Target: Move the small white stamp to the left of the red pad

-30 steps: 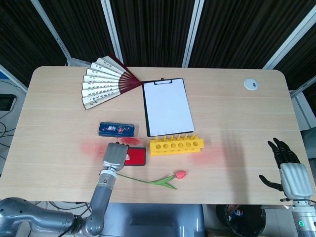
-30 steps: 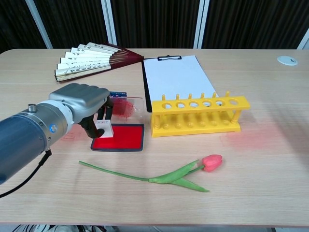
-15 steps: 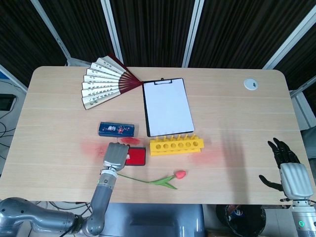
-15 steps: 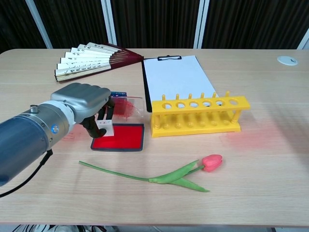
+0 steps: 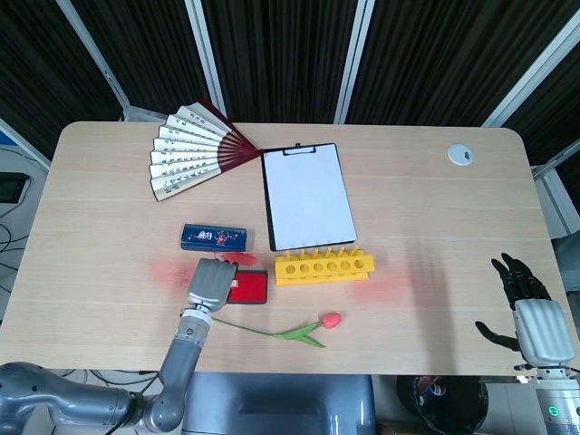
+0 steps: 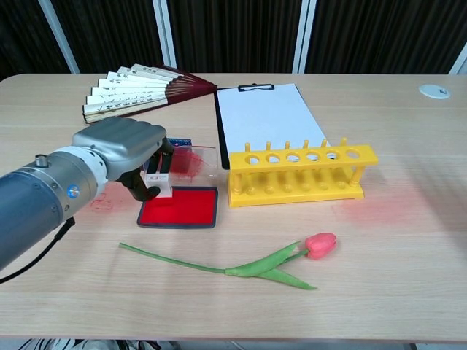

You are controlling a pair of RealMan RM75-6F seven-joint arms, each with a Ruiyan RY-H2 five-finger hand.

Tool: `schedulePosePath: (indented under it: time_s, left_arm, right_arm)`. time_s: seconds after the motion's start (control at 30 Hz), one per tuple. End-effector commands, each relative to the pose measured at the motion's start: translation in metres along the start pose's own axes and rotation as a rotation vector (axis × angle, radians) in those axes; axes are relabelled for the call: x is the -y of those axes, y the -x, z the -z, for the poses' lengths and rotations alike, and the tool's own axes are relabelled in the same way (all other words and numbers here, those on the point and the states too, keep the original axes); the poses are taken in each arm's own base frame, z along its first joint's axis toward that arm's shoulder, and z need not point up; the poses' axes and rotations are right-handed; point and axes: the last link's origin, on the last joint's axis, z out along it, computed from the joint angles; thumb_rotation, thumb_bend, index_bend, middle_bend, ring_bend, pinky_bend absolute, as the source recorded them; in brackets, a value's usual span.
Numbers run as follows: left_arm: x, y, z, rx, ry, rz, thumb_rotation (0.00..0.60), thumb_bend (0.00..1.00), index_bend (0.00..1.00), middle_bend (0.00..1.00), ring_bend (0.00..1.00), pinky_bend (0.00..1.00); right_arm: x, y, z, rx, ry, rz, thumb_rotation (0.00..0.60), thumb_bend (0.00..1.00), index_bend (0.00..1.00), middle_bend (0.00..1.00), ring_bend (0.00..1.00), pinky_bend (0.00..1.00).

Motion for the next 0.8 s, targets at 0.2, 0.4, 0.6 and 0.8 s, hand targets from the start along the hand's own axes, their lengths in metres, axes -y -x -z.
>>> schedulePosePath:
  time_s: [0.2,0.4,0.6,0.8]
  left_arm:
    - [0.008,-0.002,-0.002,0.035,0.117,0.041,0.600,0.41,0.64,0.63,0.55,0.64]
    - [0.014,-0.004,-0.005,0.043,0.162,0.052,0.600,0.41,0.65,0.64,0.56,0.65]
    - [0.020,-0.007,-0.007,0.051,0.172,0.035,0.600,0.41,0.65,0.64,0.56,0.65]
    - [0.021,-0.004,-0.009,0.068,0.172,0.026,0.600,0.41,0.65,0.64,0.56,0.65]
  right_arm:
    - [0.000,0.000,0.000,-0.001,0.002,-0.001,0.600,0.24,0.05,0.00,0.00,0.19]
    - [0.000,0.000,0.000,-0.002,0.003,-0.003,0.600,0.24,0.05,0.00,0.00,0.19]
    - [-0.001,0.000,0.000,0.000,0.005,-0.004,0.600,0.24,0.05,0.00,0.00,0.19]
    - [-0.001,0.000,0.000,0.001,0.007,-0.004,0.600,0.24,0.05,0.00,0.00,0.19]
